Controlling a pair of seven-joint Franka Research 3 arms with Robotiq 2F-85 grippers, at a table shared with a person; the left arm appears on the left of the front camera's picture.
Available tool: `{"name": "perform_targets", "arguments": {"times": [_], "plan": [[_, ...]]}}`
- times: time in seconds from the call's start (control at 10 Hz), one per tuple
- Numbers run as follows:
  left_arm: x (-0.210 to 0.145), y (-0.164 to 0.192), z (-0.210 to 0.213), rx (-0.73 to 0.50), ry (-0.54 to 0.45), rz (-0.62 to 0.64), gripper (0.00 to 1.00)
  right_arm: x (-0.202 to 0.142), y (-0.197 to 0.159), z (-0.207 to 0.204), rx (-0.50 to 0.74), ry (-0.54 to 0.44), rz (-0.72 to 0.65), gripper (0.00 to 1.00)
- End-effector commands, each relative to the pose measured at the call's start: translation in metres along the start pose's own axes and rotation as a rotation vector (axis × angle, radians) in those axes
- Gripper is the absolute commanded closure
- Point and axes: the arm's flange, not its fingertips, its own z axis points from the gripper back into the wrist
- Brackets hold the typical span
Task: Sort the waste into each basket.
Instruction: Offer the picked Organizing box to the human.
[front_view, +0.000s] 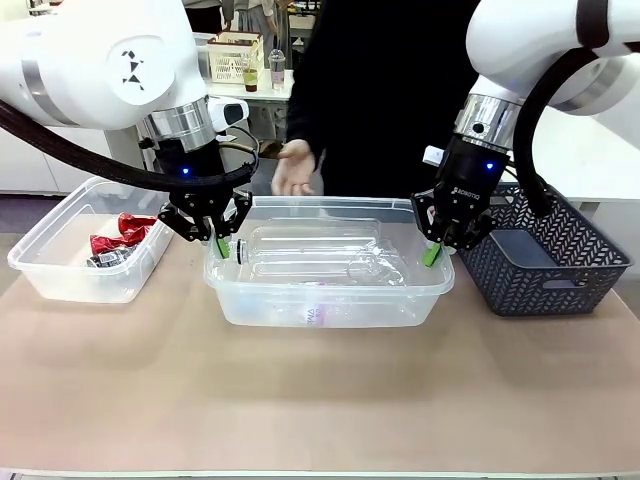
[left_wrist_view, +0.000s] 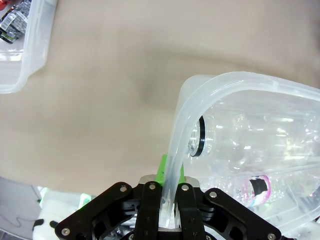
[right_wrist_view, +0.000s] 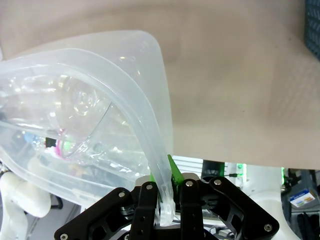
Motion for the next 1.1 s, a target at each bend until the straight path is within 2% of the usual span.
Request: {"name": "perform_targets", "arguments": {"times": [0.0, 0.2, 0.3, 0.6, 1.0], "plan": [[-0.003, 0.004, 0.0, -0.001, -0.003, 0.002, 0.96, -0.003, -0.001, 0.005, 0.035, -0.003, 0.014, 0.95], [0.0, 0.0, 0.0, 0.0, 0.0, 0.0, 0.96, 0.0, 0.0, 0.0, 0.0, 0.0, 0.0, 0.95], [0.018, 0.002, 0.005, 0.007, -0.014, -0.05, 0.96, 0.018, 0.005, 0.007, -0.013, -0.001, -0.01, 0.95], [0.076, 0.012, 0.023, 0.02, -0.094, -0.06, 0.96, 0.085, 0.034, 0.025, -0.032, -0.004, 0.055, 0.95], [0.11, 0.024, 0.005, 0.005, -0.047, -0.024, 0.96, 0.124, 0.035, 0.021, 0.001, -0.014, 0.04, 0.95]]}}
